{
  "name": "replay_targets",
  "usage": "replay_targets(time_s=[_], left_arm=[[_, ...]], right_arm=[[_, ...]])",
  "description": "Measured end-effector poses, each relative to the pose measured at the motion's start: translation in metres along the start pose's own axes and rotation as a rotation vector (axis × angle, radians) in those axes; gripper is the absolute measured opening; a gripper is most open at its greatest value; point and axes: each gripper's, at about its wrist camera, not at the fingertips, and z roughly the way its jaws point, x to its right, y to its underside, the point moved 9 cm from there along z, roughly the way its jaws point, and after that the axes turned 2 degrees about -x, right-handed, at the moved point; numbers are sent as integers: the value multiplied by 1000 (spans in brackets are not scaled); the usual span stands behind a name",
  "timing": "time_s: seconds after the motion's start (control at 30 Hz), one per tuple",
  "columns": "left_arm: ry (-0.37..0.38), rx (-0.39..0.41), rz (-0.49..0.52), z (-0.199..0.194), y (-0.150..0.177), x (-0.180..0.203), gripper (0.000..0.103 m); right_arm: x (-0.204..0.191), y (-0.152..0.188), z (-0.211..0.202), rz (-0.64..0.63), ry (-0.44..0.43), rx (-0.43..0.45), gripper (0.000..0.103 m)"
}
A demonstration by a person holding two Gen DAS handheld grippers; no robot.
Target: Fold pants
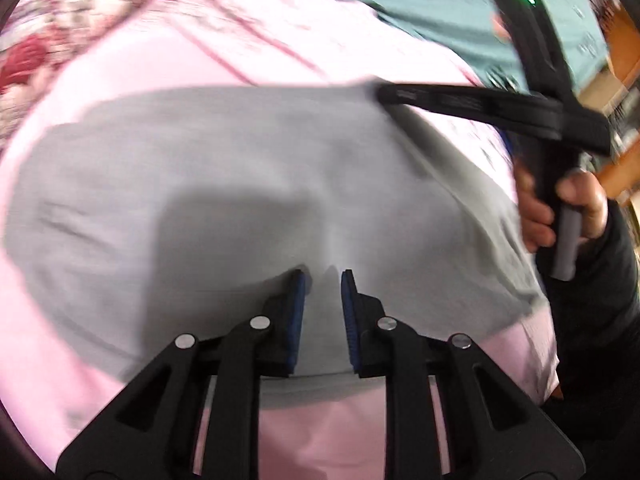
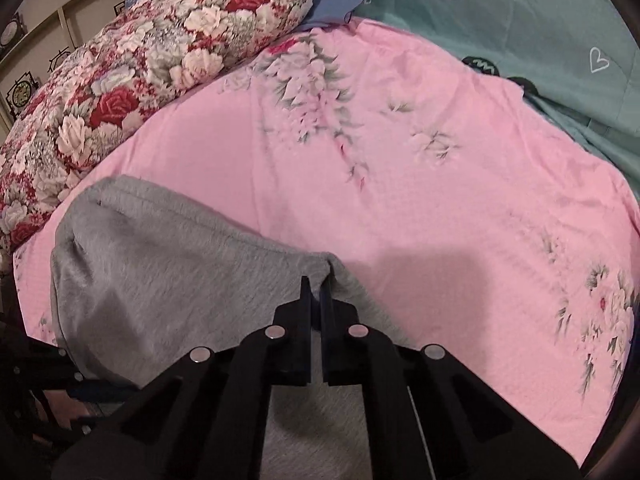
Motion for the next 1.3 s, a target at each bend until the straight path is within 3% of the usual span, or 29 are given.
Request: replay_targets(time_s=[0.13, 0.3, 0.43, 0.5, 0.57, 0.63, 0.7, 0.77, 0.83, 0.97, 1.1, 1.3], left_arm=[[-22, -26, -79, 5, -5, -30, 6], [-53, -18, -67, 19, -9, -30, 6], [-81, -36, -48, 12, -14, -26, 6], [-89, -23, -42, 2, -20, -19, 8], [-79, 7, -17, -12, -28, -8, 10], [-32, 27, 10, -20, -44, 15, 30], [10, 12, 35, -11, -61, 40, 37], [56, -52, 65, 18, -79, 67, 35], [81, -124, 92, 53, -94, 87, 8], [-12, -223, 99, 117, -109, 92, 5], [16, -217, 97, 125, -118, 90, 4], [29, -190, 114, 130, -118, 90, 4]], right_arm=[[17, -18, 23, 5, 4, -60, 3], [39, -13, 66, 43, -10, -103, 3], [41, -15, 61, 35, -32, -78, 4], [42, -21, 36, 50, -39, -60, 4], [50, -29, -6, 65, -22, 21, 4], [62, -28, -55, 80, 19, 86, 13], [78, -12, -85, 123, 68, 97, 17], [95, 21, -102, 184, 98, 58, 17], [103, 61, -108, 230, 118, 17, 17], [108, 134, -113, 323, 143, -21, 17], [101, 180, -111, 428, 71, -31, 17], [96, 204, -98, 495, 33, -96, 17]])
